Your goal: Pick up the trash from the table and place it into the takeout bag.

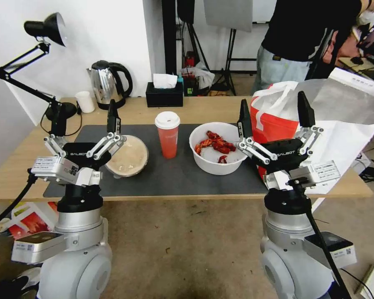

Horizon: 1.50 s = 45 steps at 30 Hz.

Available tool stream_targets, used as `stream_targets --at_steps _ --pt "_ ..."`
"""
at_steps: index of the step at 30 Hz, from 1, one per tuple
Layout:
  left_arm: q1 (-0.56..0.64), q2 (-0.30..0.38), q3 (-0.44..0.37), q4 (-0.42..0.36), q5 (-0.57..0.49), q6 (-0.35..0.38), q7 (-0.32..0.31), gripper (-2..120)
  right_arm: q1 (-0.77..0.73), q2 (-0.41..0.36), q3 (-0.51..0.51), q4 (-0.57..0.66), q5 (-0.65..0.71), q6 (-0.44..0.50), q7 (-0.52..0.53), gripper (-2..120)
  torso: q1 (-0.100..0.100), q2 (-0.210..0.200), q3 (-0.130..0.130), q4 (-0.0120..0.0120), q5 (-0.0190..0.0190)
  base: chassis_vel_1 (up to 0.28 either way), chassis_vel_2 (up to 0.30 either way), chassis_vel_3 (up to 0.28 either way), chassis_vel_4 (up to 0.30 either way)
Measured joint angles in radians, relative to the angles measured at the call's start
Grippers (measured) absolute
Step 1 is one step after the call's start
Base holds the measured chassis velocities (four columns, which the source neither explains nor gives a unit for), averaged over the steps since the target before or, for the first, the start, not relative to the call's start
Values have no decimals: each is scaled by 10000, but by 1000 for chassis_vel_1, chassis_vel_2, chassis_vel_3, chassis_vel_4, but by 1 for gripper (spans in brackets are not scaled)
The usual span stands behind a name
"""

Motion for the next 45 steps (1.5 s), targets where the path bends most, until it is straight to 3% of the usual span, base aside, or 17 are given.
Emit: stream_targets --at_steps 15,23,24,28,29,33,34,38,45 --pt "22 -87 -17 18 54 -3 6 100 441 -617 -179 -94 448 -192 -36 100 0 0 0 0 0 0 0 0 0" --pt "183 -134 -120 -45 83 -2 7 100 1864 -2723 -738 -353 2805 -1225 10 100 0 0 0 1 2 0 0 0 0" --pt "183 -134 -120 -45 83 -2 7 100 1864 -2723 -738 -353 2805 -1225 10 100 0 0 0 1 2 0 0 0 0" --pt "212 -197 -172 -67 96 -3 17 100 3197 -4355 -1223 -493 4384 -1803 229 100 1 0 1 0 4 0 0 0 0" --pt "212 -197 -172 -67 96 -3 17 100 3197 -4355 -1223 -493 4384 -1803 229 100 1 0 1 0 4 0 0 0 0" --pt "179 -246 -202 -67 81 -4 23 100 4788 -5910 -1951 -611 5902 -2274 570 100 1 0 1 1 2 0 0 0 0" --pt "179 -246 -202 -67 81 -4 23 100 4788 -5910 -1951 -611 5902 -2274 570 100 1 0 1 1 2 0 0 0 0" --pt "163 -331 -164 -71 60 -11 38 100 6321 -7226 -2910 -648 7482 -3159 830 100 1 0 1 -2 3 0 0 0 0" --pt "141 -299 -157 -84 41 -12 45 100 8374 -8577 -3978 -773 9602 -4709 1075 100 1 -1 1 1 1 0 0 0 0"
